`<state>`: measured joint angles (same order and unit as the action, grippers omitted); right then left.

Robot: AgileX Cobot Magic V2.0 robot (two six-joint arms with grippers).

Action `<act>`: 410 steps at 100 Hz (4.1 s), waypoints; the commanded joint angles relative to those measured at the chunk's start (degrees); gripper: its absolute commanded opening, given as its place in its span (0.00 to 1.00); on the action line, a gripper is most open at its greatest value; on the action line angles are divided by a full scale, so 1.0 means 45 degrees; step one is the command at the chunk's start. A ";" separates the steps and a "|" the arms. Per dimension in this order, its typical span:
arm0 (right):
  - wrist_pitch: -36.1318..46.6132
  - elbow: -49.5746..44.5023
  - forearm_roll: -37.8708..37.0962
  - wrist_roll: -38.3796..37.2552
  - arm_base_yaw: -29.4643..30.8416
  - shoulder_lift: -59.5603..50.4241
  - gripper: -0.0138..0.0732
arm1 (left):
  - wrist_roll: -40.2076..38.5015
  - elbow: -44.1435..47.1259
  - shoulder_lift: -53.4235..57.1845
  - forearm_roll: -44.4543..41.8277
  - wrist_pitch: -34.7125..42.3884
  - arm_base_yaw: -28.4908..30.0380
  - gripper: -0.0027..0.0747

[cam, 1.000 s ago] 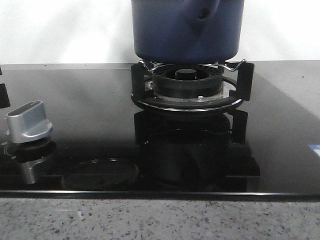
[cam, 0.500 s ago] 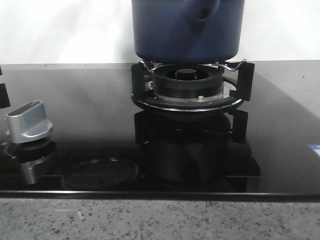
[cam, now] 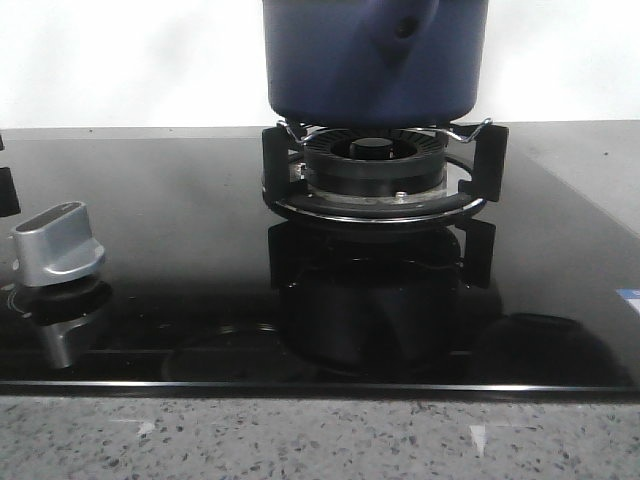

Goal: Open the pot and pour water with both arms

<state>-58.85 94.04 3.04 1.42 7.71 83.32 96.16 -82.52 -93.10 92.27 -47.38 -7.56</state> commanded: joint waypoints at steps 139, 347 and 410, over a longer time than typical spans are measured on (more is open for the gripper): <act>0.1376 -0.4921 0.1607 0.1218 0.4116 -0.0754 0.52 | -0.0093 -0.0449 0.0641 0.1556 -0.0422 -0.1209 0.43; 0.0247 -0.3364 0.2727 0.1369 0.4094 -0.2587 0.52 | -0.0093 -0.0449 -0.1069 0.1411 -0.0154 -0.3282 0.78; 0.0188 -0.3364 0.5637 0.2797 0.4094 -0.2587 0.51 | -0.0428 -0.1676 0.1217 0.1749 -0.1514 -0.0593 0.69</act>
<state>-60.01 77.01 22.08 10.79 25.91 73.56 95.74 -88.23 -91.30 96.06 -52.61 -12.09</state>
